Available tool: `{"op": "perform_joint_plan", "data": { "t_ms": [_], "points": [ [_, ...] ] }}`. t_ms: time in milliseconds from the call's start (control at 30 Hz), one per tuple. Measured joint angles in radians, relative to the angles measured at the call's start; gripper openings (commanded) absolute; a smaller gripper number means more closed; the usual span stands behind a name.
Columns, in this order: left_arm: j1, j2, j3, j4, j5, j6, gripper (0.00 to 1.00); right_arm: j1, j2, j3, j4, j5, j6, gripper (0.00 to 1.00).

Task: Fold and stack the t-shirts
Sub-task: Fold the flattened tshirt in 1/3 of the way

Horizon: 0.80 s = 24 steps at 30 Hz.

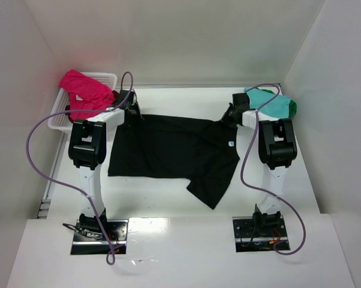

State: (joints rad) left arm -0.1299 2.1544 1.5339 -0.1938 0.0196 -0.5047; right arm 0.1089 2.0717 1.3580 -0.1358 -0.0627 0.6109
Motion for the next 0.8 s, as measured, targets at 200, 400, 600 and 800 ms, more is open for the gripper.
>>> {"op": "perform_joint_plan", "data": {
  "t_ms": [200,400,600,800],
  "points": [
    [0.008,0.004,0.004,-0.002,0.002,-0.012,0.0,0.0,0.078,0.117,-0.026,0.001,-0.006,0.01],
    [0.017,0.004,0.004,-0.008,0.012,-0.028,0.0,0.0,0.146,0.24,-0.073,0.004,-0.013,0.01],
    [0.018,0.0,0.002,-0.014,0.01,-0.05,0.0,0.0,0.232,0.41,-0.142,0.034,-0.052,0.01],
    [0.02,-0.037,-0.035,-0.047,0.0,-0.053,0.0,0.0,0.243,0.451,-0.168,0.039,-0.066,0.01]
  ]
}}
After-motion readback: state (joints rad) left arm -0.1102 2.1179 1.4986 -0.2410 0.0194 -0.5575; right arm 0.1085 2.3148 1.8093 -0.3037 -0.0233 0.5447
